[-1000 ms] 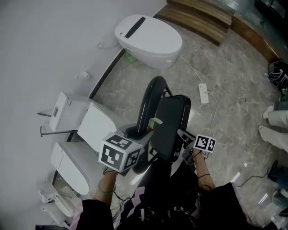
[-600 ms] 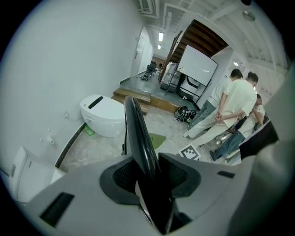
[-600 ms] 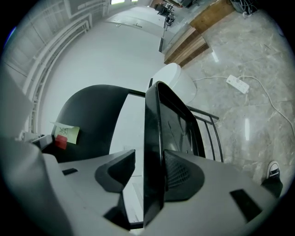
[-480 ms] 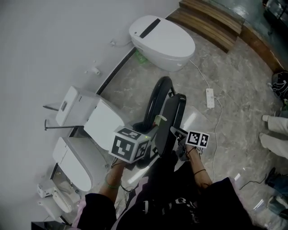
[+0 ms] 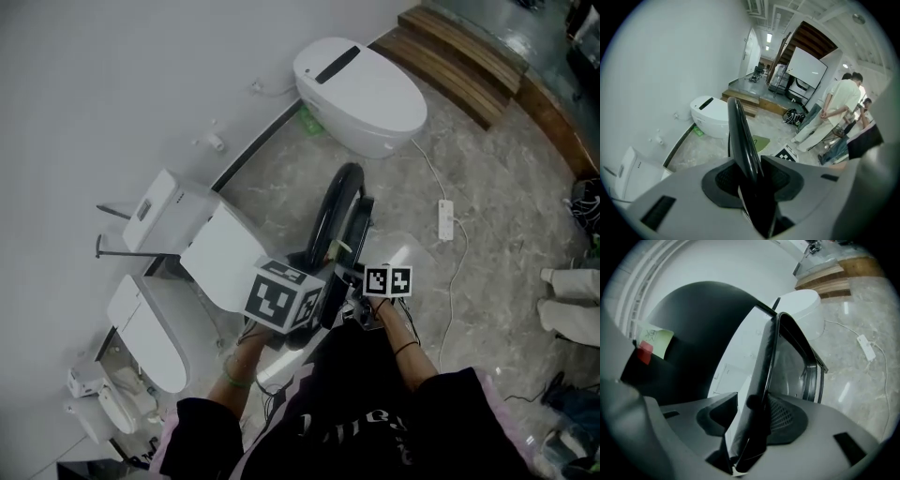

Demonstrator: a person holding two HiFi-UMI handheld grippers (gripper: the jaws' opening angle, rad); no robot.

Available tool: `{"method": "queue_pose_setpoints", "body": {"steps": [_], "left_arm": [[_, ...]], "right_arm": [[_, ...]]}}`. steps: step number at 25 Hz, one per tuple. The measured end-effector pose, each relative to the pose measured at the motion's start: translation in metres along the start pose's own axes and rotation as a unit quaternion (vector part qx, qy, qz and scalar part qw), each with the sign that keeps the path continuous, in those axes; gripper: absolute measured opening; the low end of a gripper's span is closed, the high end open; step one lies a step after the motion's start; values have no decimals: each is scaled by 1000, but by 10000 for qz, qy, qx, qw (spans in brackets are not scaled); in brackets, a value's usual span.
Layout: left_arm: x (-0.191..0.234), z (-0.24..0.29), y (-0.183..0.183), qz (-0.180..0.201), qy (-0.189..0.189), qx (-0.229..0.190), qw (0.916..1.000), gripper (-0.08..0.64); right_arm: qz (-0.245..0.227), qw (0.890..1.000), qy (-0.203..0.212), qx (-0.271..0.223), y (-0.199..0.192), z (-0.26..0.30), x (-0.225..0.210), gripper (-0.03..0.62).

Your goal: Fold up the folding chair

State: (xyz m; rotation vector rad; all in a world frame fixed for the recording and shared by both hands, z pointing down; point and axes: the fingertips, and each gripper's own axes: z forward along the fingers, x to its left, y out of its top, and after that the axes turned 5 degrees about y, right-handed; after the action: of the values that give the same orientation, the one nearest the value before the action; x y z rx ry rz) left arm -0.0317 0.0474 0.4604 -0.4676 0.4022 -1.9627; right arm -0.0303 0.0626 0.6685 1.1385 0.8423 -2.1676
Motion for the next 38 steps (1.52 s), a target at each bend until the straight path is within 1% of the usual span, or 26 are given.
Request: {"method": "queue_pose_setpoints", "body": {"steps": [2, 3, 8, 12, 14, 16, 19, 20, 21, 23, 24, 26, 29, 33, 38], "left_arm": [[8, -1, 0, -135, 77, 13, 9999, 112], [12, -2, 0, -217, 98, 2, 9997, 106], [33, -3, 0, -579, 18, -107, 9983, 97], [45, -5, 1, -733, 111, -181, 9971, 86], [49, -7, 0, -806, 148, -210, 9964, 86], [55, -7, 1, -867, 219, -246, 9957, 83], [56, -4, 1, -898, 191, -231, 9955, 83], [55, -4, 1, -883, 189, -217, 9957, 83], [55, -4, 1, -851, 224, -203, 9959, 83], [55, -6, 0, -782, 327, -177, 9962, 80], [55, -6, -1, -786, 336, -178, 9962, 77], [56, -5, 0, -828, 278, -201, 9960, 74], [53, -2, 5, -757, 221, -168, 9967, 74], [48, 6, 16, -650, 278, -206, 9973, 74], [46, 18, 45, -636, 166, -147, 9977, 74]], "right_arm": [[-272, 9993, -86, 253, -2, 8, 0, 178], [-336, 9988, -45, 345, -2, 12, 1, 170], [-318, 9960, 560, 620, 9, 26, 8, 144], [-629, 9901, 799, 967, 15, 39, 11, 144], [-567, 9873, 964, 1133, 16, 43, 13, 144], [-365, 9850, 1164, 1217, 20, 46, 15, 144], [231, 9810, 1431, 1290, 24, 46, 13, 135], [375, 9797, 1455, 1324, 24, 45, 12, 130], [421, 9792, 1437, 1370, 24, 45, 12, 124], [365, 9793, 1329, 1484, 24, 43, 14, 101], [410, 9791, 1285, 1520, 24, 42, 16, 89], [652, 9786, 1266, 1487, 25, 40, 16, 77], [781, 9794, 1176, 1441, 30, 37, 11, 77], [814, 9801, 1101, 1439, 38, 29, 3, 77], [812, 9827, 1033, 1307, 67, 24, -10, 77]]}}
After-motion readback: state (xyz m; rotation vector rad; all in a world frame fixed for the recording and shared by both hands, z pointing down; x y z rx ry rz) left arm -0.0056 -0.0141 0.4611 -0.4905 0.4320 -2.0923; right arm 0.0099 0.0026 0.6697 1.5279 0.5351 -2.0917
